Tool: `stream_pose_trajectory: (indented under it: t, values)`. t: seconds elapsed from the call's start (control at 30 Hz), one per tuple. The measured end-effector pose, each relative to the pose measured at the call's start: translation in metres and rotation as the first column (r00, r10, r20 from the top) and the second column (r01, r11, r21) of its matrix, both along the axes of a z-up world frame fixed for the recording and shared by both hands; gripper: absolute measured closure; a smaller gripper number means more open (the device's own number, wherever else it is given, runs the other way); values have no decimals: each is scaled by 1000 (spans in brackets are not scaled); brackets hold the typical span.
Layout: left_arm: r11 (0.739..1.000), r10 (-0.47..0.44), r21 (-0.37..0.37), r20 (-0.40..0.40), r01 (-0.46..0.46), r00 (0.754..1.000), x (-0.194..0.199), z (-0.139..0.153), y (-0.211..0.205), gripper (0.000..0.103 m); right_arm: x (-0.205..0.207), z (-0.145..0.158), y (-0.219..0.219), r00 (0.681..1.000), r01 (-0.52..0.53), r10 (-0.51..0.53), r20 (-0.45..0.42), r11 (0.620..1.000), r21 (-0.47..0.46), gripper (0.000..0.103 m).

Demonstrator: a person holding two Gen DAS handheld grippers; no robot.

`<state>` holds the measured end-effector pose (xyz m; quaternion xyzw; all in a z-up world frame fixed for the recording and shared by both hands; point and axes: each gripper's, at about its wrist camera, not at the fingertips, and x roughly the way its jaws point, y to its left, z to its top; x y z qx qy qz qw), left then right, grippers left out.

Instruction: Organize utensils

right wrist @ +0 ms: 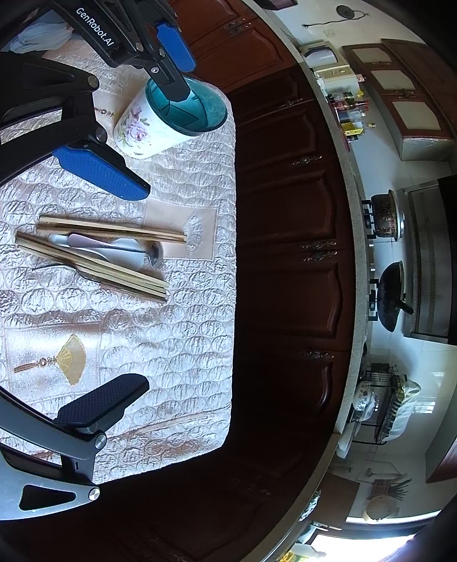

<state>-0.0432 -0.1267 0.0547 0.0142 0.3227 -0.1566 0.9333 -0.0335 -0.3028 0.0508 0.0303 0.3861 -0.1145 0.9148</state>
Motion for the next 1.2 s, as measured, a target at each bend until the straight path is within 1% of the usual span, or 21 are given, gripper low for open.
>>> stream_pose_trajectory:
  t: [0.4,0.5,0.63,0.67,0.73,0.77,0.83,0.87,0.93,1.0,1.03,1.07,1.13,1.2]
  values:
    - [999,-33,0,-42,33,999,13,-11,-14,50,7,-12,-14,1000,12,-11,-28,1000,12,4]
    - [999,-47,2,-64,47,997,19,-16,-18,50,10,-20,-22,999,18,-18,-41,1000,19,4]
    - [998,-68,0,-118,68,991,30,-30,-24,50,14,-38,-36,997,9,-5,-72,999,44,5]
    - [997,-75,2,-131,76,989,33,-34,-26,50,16,-46,-41,996,1,5,-86,998,61,7]
    - [995,-95,9,-161,98,982,40,-44,-34,50,20,-58,-49,994,-6,16,-108,996,91,20]
    - [994,-106,13,-180,111,978,44,-49,-39,50,24,-67,-55,992,-9,24,-125,993,121,23]
    - [991,-127,19,-213,135,969,52,-58,-47,50,31,-79,-64,989,-4,29,-147,986,165,32]
    - [989,-136,23,-228,145,964,58,-62,-52,50,34,-86,-70,988,-1,32,-154,981,196,35]
    - [988,-137,34,-245,149,960,66,-70,-60,50,40,-96,-77,986,-4,44,-158,969,247,45]
    - [986,-134,55,-272,155,953,78,-81,-68,50,48,-105,-83,985,-9,57,-164,960,281,48]
    - [985,-130,69,-299,157,945,86,-89,-74,51,52,-110,-86,984,-7,59,-170,957,289,50]
    - [985,-132,66,-319,161,939,93,-94,-79,51,59,-116,-89,982,-5,62,-180,953,302,51]
    - [985,-124,72,-345,158,930,106,-104,-87,52,68,-125,-93,979,-6,72,-192,946,326,59]
    - [986,-104,88,-361,145,927,118,-113,-93,57,81,-136,-98,975,2,74,-208,940,342,62]
